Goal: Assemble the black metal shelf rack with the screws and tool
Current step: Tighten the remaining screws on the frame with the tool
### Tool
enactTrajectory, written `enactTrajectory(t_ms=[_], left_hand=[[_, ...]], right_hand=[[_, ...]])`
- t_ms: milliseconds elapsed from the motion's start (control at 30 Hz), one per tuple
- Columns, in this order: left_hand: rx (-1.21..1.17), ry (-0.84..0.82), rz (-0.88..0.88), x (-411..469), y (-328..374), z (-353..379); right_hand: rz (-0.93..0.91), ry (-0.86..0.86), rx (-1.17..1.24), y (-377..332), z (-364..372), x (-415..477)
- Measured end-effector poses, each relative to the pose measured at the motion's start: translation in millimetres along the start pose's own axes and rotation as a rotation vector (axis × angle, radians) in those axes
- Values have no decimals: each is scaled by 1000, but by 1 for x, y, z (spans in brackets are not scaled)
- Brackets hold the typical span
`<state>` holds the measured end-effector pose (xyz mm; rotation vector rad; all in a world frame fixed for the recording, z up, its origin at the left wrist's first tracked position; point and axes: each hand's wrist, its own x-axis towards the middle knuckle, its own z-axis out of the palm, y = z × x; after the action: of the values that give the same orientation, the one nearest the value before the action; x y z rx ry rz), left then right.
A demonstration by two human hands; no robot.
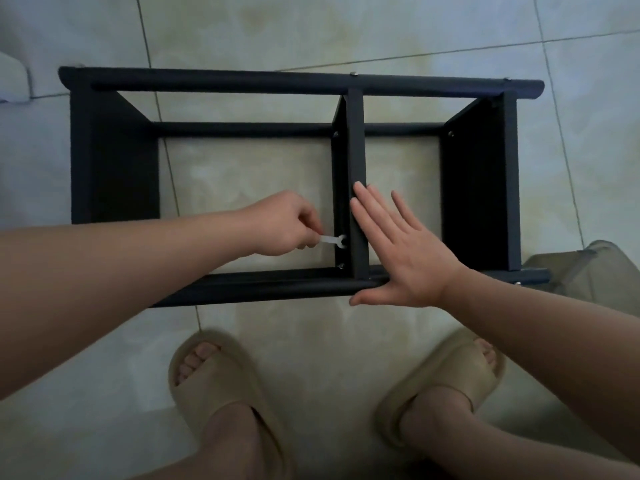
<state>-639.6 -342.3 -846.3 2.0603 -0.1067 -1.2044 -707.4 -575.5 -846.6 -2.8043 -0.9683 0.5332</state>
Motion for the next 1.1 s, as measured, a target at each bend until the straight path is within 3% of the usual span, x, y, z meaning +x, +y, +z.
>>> enactTrajectory(t_ms=[233,467,767,1100], left_hand=[[-310,-40,-79,10,-7,15],[-733,-255,-178,18,3,16],[-722,-121,-253,23,5,20],[-665,-136,-222,19,9,18]], right_hand=[[4,45,-22,2,6,1],[4,67,-47,3,8,0],[5,76,-45,3,8,1],[0,93,-40,3,8,1]])
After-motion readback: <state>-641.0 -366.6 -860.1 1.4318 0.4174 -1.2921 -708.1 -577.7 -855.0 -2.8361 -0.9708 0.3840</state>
